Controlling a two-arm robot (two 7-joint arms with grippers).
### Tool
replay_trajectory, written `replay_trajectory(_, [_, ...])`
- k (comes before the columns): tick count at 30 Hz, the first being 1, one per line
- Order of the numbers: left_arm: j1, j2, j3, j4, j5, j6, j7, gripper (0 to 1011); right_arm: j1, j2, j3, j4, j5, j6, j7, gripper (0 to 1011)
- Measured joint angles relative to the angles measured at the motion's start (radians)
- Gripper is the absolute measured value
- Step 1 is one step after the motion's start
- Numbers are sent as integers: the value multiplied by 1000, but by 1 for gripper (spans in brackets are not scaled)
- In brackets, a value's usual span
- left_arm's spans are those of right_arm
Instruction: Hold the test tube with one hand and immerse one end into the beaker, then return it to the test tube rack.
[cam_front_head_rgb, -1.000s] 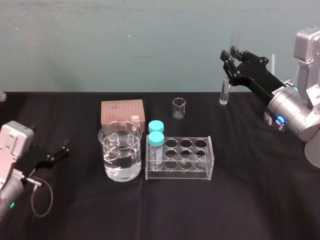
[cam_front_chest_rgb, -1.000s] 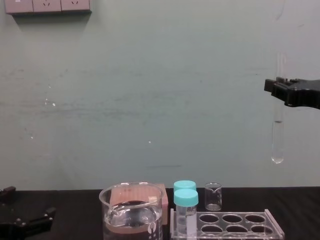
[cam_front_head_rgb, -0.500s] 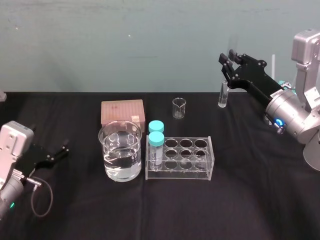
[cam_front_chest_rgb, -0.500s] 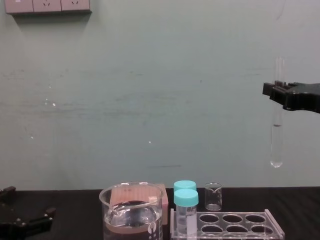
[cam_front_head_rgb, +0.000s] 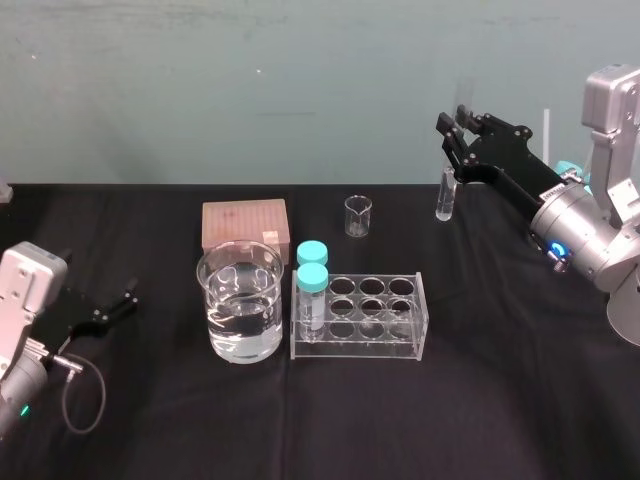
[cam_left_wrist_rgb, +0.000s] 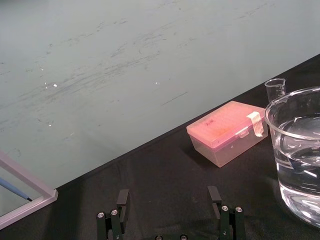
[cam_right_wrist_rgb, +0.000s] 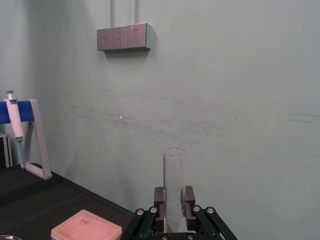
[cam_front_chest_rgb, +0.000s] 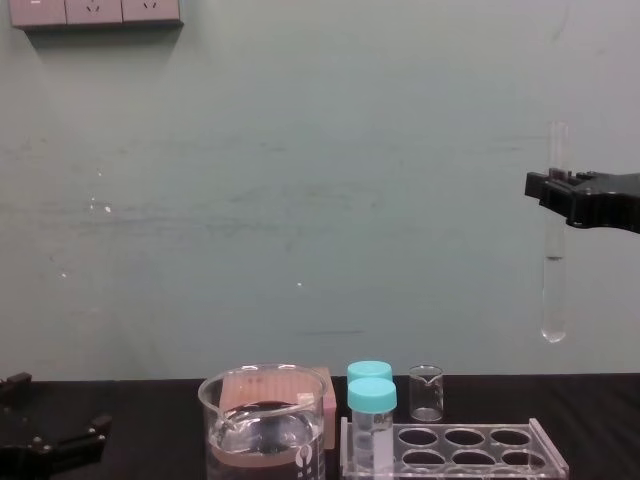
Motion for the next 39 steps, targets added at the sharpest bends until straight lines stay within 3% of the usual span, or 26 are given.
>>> replay_trajectory(28, [0,0,0,0,0,0,0,1000,-5,4,-2,-7,-7,11,-1,226])
replay_trajectory(34, [0,0,0,0,0,0,0,1000,41,-13,-24,10,-10,-2,19,225])
replay_trajectory(39, [0,0,0,0,0,0,0,1000,99,-55,-66,40,2,-34,71,226])
